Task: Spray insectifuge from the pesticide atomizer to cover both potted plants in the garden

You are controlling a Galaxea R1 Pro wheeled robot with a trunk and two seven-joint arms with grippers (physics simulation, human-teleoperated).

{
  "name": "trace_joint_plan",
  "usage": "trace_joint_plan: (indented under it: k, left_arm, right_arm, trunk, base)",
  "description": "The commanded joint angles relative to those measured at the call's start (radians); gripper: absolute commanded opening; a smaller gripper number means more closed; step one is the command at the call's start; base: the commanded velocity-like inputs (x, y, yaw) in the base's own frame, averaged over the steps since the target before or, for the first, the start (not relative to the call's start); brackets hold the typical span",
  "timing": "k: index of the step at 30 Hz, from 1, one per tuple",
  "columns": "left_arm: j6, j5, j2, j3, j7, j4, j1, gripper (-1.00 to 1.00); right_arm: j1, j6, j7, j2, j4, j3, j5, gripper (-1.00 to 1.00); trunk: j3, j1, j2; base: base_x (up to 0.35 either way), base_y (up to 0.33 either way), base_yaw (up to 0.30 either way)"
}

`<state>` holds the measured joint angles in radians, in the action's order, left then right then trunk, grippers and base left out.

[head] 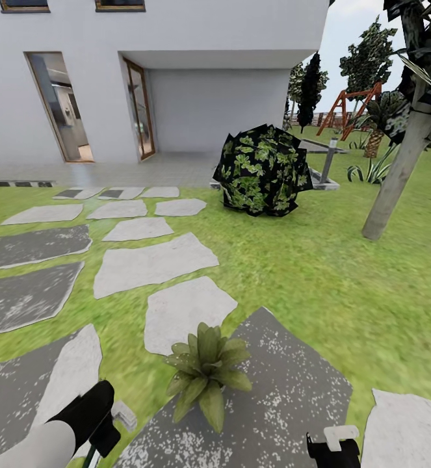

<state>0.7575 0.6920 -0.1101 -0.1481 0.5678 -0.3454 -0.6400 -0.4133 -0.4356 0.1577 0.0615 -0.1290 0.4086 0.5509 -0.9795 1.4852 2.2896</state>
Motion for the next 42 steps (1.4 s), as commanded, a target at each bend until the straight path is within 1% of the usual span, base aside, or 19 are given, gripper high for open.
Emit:
trace_joint_plan:
  k: [1, 7, 13, 20, 31, 35, 42]
  left_arm:
    - [0.0, 0.009, 0.001, -0.003, 0.009, 0.006, 0.0, -1.0]
    - [-0.003, 0.006, 0.004, 0.0, 0.005, 0.006, 0.0, -1.0]
    - [-0.003, 0.006, 0.006, 0.002, 0.004, 0.0, 0.0, -1.0]
    - [-0.004, 0.005, 0.007, 0.001, 0.004, -0.001, 0.0, -1.0]
    - [-0.006, 0.004, 0.009, 0.004, 0.004, -0.003, 0.0, -1.0]
    - [-0.006, 0.004, 0.009, 0.005, 0.004, -0.004, 0.0, -1.0]
    - [-0.007, 0.005, 0.006, 0.002, 0.005, 0.008, 0.0, -1.0]
  right_arm:
    - [-0.001, -0.003, 0.005, 0.0, 0.002, 0.006, 0.011, 1.0]
    - [-0.001, -0.003, 0.005, 0.0, 0.002, 0.006, 0.011, 1.0]
    - [-0.001, -0.003, 0.005, 0.0, 0.002, 0.006, 0.011, 1.0]
    - [-0.001, -0.003, 0.005, 0.0, 0.002, 0.006, 0.011, 1.0]
    - [-0.001, -0.003, 0.005, 0.0, 0.002, 0.006, 0.011, 1.0]
    - [-0.001, -0.003, 0.005, 0.0, 0.002, 0.006, 0.011, 1.0]
    - [-0.001, -0.003, 0.005, 0.0, 0.002, 0.006, 0.011, 1.0]
  trunk:
    - [-0.001, 0.0, 0.0]
    - [-0.001, 0.0, 0.0]
    - [-0.001, 0.0, 0.0]
    - [-0.001, 0.0, 0.0]
    - [-0.001, 0.0, 0.0]
    - [-0.001, 0.0, 0.0]
    - [-0.001, 0.0, 0.0]
  base:
    - [0.0, 0.0, 0.112]
    - [0.0, 0.0, 0.235]
    - [0.007, -0.014, 0.049]
    - [0.089, -0.227, 0.001]
    - [-0.038, -0.271, 0.01]
    - [0.103, -0.238, 0.22]
    - [0.015, -0.02, 0.264]
